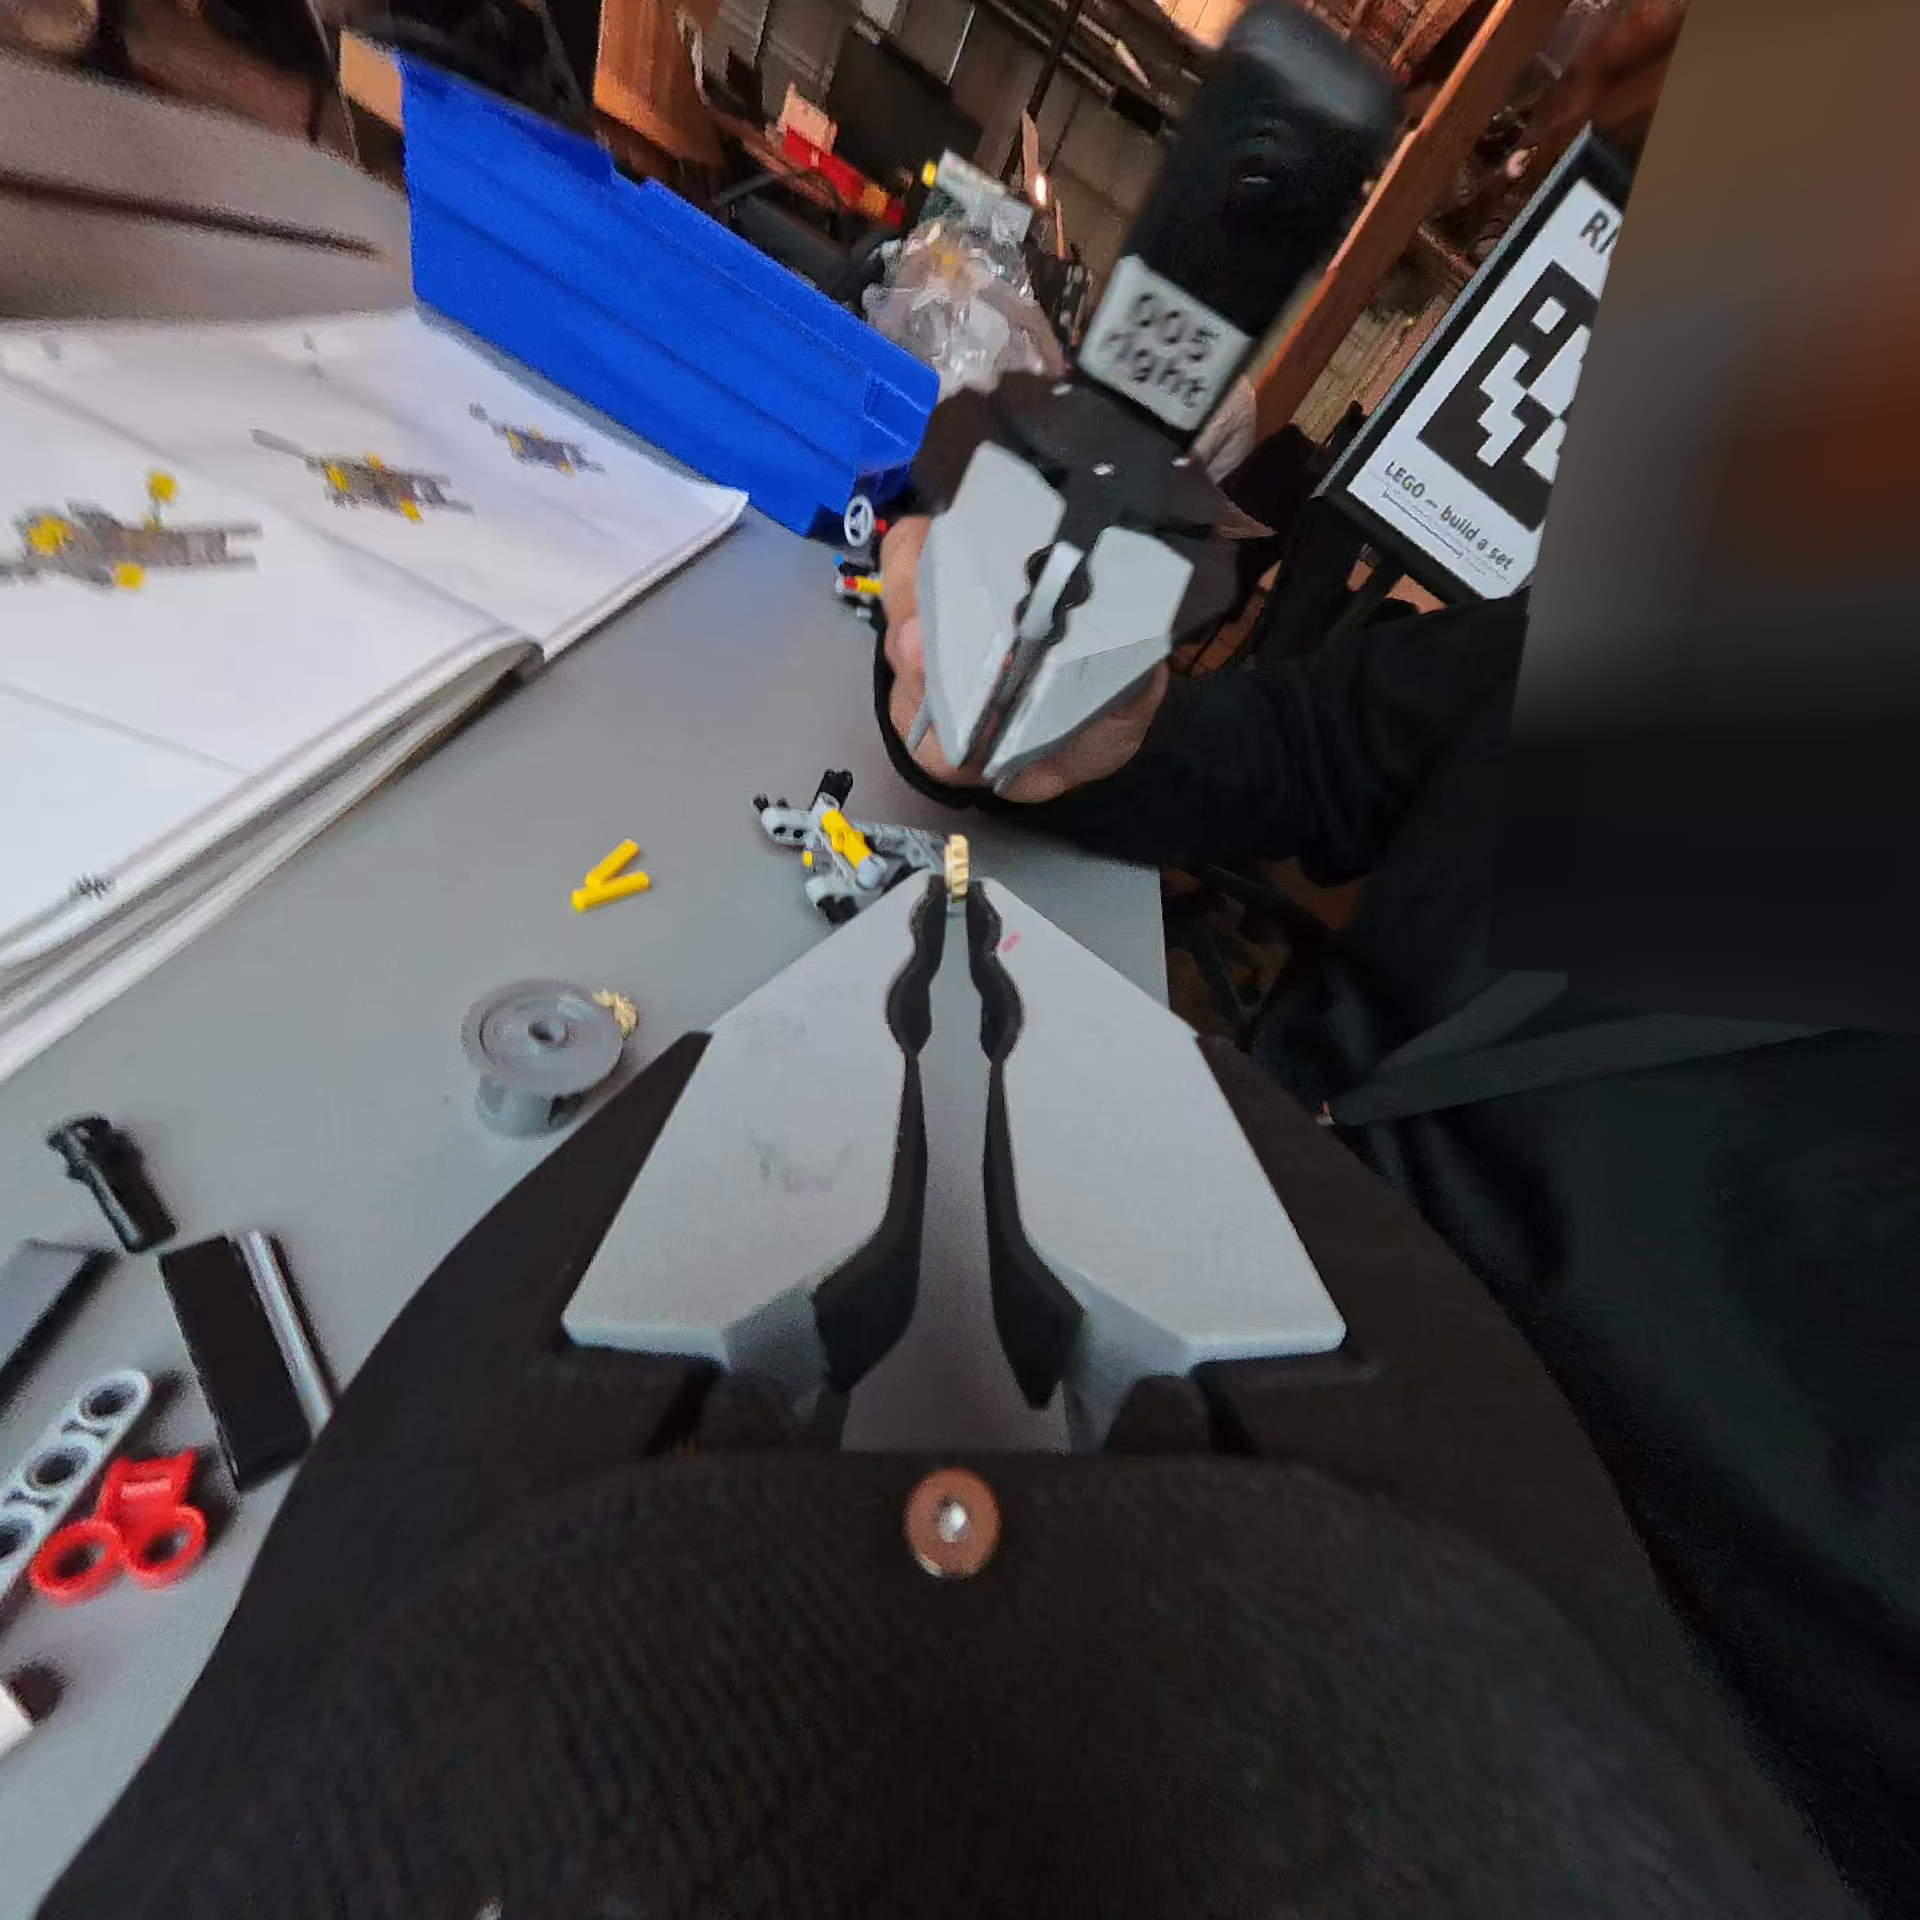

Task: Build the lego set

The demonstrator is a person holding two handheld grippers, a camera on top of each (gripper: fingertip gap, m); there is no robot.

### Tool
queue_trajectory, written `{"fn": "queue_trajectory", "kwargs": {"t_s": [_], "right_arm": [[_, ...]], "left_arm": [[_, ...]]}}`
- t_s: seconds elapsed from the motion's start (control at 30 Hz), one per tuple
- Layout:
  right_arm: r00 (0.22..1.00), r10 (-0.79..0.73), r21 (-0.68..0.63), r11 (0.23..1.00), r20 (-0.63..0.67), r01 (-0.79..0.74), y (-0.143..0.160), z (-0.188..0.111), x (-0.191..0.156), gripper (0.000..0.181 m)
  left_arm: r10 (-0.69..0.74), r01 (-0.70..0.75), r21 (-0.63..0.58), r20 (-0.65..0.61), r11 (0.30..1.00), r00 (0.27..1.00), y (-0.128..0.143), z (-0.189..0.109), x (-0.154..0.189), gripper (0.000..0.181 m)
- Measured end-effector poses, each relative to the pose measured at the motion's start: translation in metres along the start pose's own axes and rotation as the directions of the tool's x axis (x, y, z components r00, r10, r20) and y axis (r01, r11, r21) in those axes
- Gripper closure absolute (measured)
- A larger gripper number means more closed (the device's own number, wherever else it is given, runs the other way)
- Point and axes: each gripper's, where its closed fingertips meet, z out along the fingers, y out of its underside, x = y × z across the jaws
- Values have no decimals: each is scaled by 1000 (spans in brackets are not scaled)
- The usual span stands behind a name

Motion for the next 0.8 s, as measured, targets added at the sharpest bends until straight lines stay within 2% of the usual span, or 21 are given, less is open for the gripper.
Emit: {"fn": "queue_trajectory", "kwargs": {"t_s": [0.1,0.2,0.8], "right_arm": [[990,119,5,993,82,-120,1,-1,-1,181],[978,166,8,986,125,-168,1,-1,-3,179],[977,136,-19,991,164,-135,5,3,-14,181]], "left_arm": [[55,-54,43,-18,998,998,-8,0,7,180],[63,-61,39,-42,997,997,-7,2,11,180],[94,-94,15,-37,995,995,-4,5,13,180]]}}
